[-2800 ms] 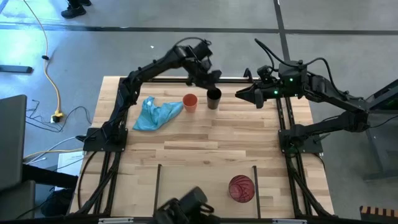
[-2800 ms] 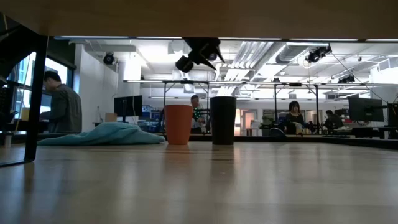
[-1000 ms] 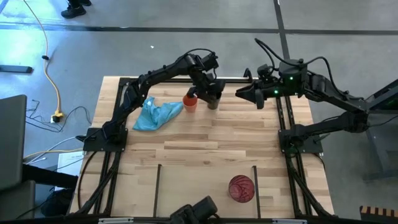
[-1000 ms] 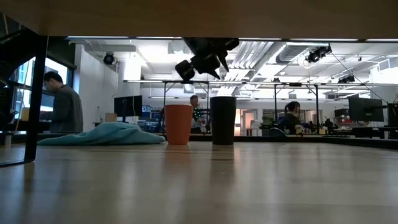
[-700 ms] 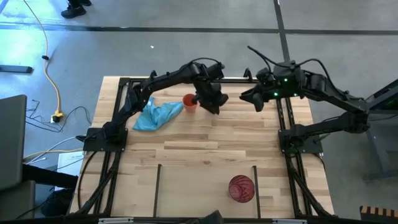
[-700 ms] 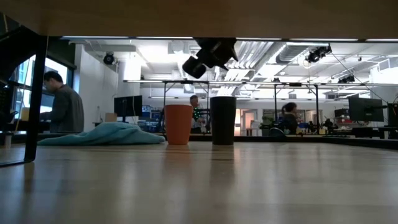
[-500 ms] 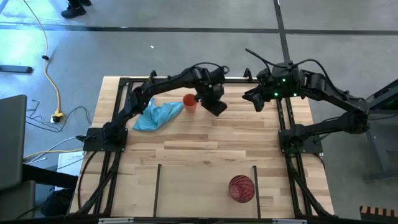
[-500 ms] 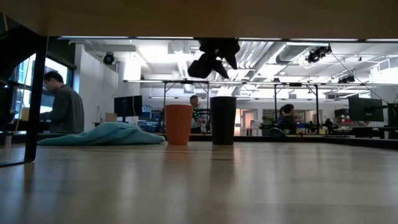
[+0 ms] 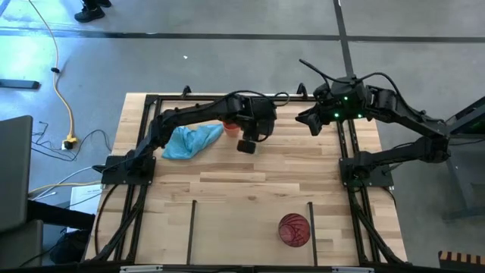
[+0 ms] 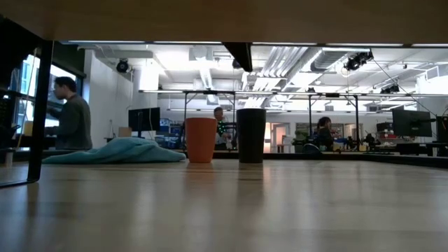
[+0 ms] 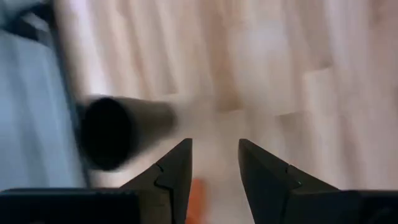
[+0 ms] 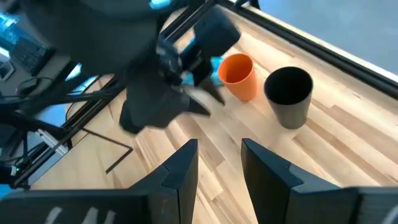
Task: Stack small to large cups/mugs on shelf
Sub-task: Put the black cup on the shelf
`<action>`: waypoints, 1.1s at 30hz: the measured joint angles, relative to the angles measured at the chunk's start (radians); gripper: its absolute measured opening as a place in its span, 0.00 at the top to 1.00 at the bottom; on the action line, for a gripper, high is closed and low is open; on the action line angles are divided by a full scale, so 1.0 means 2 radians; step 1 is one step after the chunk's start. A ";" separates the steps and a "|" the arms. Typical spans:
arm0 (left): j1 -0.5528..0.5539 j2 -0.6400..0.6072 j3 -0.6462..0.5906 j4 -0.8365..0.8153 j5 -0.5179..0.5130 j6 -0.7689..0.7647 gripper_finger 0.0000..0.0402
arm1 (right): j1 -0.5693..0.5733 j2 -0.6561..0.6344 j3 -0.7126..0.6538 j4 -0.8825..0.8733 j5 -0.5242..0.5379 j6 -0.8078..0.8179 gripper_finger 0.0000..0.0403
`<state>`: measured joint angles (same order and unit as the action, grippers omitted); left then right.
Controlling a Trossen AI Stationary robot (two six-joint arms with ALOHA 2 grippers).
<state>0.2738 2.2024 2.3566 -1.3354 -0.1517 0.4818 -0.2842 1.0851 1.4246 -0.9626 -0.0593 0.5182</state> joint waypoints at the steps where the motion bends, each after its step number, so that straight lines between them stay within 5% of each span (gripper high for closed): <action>1: 0.006 -0.004 0.000 -0.003 -0.001 0.019 0.71 | 0.003 0.000 0.000 -0.001 0.000 0.000 0.72; 18: 0.120 -0.011 -0.001 0.016 0.145 0.066 0.71 | 0.058 0.000 0.000 0.002 0.057 0.012 0.72; 33: 0.117 0.036 -0.006 0.023 0.140 0.043 0.71 | 0.058 0.000 0.000 0.020 0.056 -0.015 0.72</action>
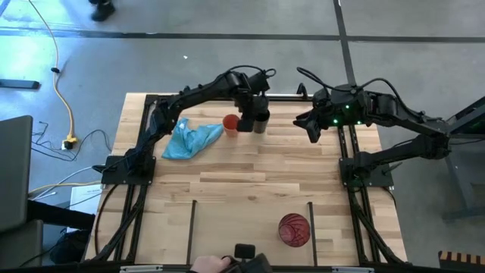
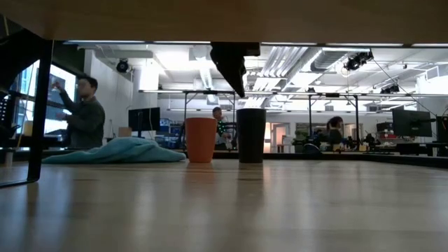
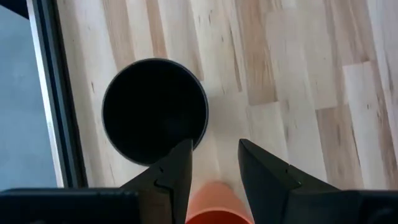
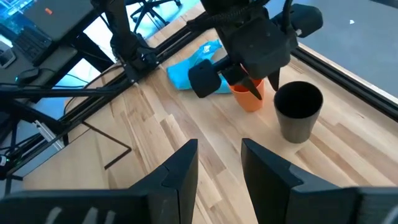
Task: Stack small to large cups/mugs on shelf
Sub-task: Put the black cup on the shelf
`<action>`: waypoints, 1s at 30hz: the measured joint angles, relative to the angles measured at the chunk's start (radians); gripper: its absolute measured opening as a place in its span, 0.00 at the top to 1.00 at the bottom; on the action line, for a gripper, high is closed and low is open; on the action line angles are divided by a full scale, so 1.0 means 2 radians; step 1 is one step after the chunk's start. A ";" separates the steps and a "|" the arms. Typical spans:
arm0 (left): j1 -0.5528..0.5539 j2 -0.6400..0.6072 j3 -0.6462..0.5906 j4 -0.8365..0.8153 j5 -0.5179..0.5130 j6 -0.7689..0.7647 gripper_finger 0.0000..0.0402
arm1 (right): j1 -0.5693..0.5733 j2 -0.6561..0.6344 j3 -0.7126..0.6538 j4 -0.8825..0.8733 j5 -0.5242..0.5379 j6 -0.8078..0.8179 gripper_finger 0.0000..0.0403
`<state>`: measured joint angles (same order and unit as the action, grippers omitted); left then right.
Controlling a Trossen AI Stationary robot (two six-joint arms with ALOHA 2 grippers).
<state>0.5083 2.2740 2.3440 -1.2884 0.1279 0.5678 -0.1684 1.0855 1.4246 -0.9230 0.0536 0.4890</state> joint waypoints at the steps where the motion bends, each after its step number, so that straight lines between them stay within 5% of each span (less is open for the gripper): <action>1: 0.000 0.001 0.000 -0.001 -0.002 -0.004 0.71 | 0.000 0.000 0.000 0.000 0.000 -0.001 0.72; 30: -0.015 0.029 0.006 -0.016 -0.006 -0.053 0.71 | 0.000 0.000 0.000 0.028 0.000 -0.009 0.72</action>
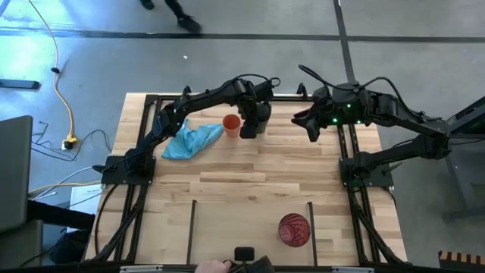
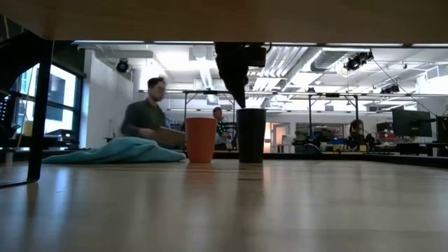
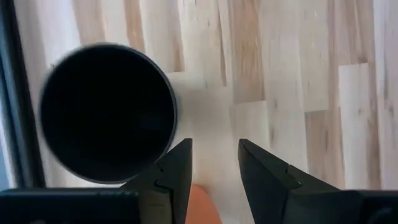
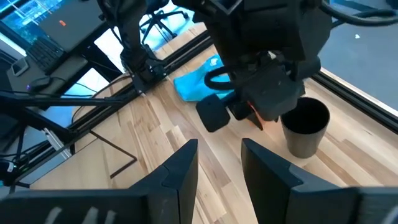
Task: Stack small to large cups/mugs on shelf
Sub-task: Put the black cup on the shelf
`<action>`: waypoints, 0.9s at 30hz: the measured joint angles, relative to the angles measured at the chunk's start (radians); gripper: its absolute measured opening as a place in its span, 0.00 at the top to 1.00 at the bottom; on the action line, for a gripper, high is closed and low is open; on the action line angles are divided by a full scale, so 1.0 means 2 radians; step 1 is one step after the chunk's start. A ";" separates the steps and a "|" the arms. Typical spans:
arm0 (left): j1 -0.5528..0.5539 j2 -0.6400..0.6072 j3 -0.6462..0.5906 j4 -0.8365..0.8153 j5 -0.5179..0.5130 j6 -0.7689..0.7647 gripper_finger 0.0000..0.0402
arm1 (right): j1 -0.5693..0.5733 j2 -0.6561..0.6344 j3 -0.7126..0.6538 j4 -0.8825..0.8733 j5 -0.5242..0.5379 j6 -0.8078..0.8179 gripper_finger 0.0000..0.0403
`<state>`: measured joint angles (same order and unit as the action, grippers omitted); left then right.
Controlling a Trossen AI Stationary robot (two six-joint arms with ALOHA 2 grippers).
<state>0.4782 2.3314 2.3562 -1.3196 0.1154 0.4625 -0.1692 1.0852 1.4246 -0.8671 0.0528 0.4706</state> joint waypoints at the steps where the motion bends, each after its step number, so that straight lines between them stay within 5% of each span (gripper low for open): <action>1: 0.001 0.000 0.000 0.001 0.001 -0.003 0.71 | 0.000 0.000 0.000 0.003 0.000 0.000 0.72; 27: 0.003 -0.001 0.000 0.013 -0.011 -0.023 0.71 | 0.000 0.000 0.000 0.010 0.000 -0.002 0.72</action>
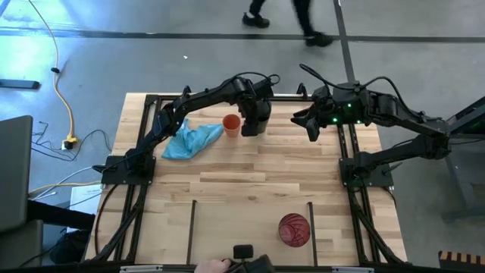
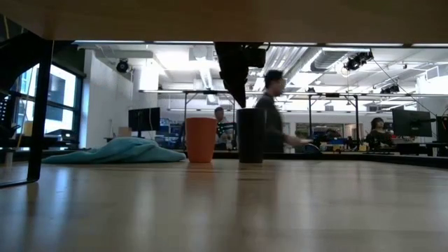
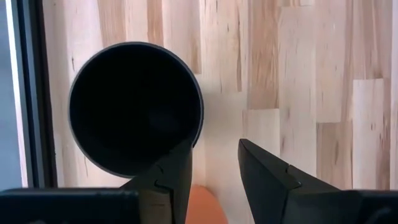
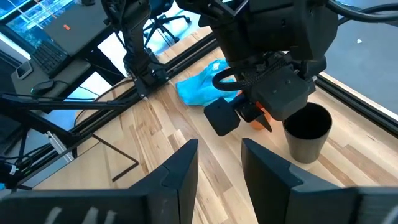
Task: Stack small to large cups/mugs on shelf
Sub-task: Put the black cup on the shelf
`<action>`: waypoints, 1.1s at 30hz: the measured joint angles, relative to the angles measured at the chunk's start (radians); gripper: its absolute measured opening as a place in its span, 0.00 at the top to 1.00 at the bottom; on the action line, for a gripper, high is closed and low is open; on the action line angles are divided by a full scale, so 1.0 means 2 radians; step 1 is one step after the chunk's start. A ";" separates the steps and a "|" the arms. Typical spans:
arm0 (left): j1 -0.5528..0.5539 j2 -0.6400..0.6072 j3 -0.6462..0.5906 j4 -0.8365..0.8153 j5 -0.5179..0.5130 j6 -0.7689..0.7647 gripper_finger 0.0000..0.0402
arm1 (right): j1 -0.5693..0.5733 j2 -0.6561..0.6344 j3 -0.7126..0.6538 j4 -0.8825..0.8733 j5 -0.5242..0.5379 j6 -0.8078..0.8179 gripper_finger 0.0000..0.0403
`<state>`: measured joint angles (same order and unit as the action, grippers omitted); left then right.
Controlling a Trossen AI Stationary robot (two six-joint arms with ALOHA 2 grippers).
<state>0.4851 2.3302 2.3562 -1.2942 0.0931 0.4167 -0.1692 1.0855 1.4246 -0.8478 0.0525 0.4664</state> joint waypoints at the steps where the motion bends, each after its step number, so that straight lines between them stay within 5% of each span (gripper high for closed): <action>1: 0.001 0.000 0.000 -0.004 0.000 0.001 0.71 | 0.000 0.000 0.000 0.000 0.000 0.000 0.72; 24: -0.004 -0.049 0.000 -0.014 -0.004 -0.071 0.71 | -0.002 0.021 0.000 -0.011 -0.021 -0.017 0.72; 33: -0.004 -0.107 0.000 -0.013 0.063 -0.137 0.71 | -0.092 0.063 0.000 -0.077 0.001 -0.004 0.72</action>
<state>0.4767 2.1172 2.3558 -1.3203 0.2200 0.1422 -0.3532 1.2120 1.4254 -1.0022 0.0540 0.4574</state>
